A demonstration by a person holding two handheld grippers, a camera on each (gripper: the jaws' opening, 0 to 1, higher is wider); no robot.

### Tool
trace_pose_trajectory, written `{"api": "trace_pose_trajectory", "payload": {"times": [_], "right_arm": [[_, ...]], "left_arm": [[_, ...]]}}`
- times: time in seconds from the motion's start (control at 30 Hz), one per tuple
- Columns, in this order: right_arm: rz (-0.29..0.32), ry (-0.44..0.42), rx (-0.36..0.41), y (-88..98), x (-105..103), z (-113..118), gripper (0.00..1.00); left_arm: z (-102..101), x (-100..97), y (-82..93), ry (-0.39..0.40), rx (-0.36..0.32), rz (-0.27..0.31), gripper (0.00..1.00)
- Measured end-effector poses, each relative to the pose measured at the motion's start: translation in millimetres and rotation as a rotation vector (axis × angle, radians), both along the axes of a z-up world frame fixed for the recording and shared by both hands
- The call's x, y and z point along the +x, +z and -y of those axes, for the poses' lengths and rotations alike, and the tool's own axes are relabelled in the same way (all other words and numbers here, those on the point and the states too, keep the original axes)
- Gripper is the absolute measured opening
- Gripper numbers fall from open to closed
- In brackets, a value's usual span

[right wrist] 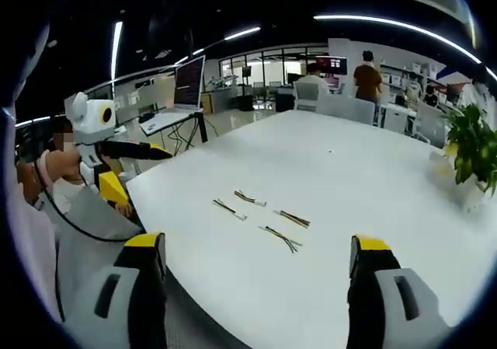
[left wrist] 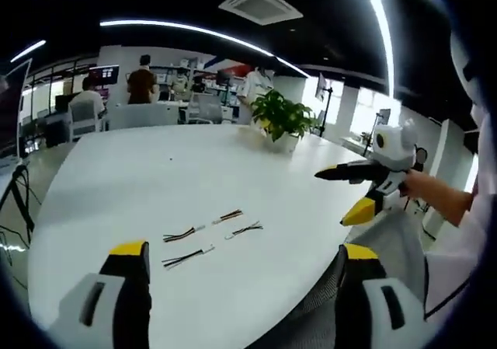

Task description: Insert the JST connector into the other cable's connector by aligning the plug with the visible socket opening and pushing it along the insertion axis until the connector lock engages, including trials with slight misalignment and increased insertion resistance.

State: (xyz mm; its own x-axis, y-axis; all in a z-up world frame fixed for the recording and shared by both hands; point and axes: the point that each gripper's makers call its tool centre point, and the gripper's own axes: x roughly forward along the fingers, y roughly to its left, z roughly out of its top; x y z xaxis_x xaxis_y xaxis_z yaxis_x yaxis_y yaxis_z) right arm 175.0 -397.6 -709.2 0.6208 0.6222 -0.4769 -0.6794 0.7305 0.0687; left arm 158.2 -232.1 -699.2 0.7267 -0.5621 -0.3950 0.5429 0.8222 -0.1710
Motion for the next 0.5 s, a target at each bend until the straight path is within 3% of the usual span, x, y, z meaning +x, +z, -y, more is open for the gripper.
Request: {"api": "trace_pose_trajectory", "payload": {"times": [0.3,0.5], "right_arm": [[-0.012,0.003,-0.012,0.5,1,2,0.93],[-0.017,0.021,-0.020,0.7,1,-2,0.92]], "left_arm": [[-1,-4.9,-2.3,-0.004,0.026,-0.016,0.99],[-7,-3.3,-10.8,0.015,0.078,-0.038,0.98]]}}
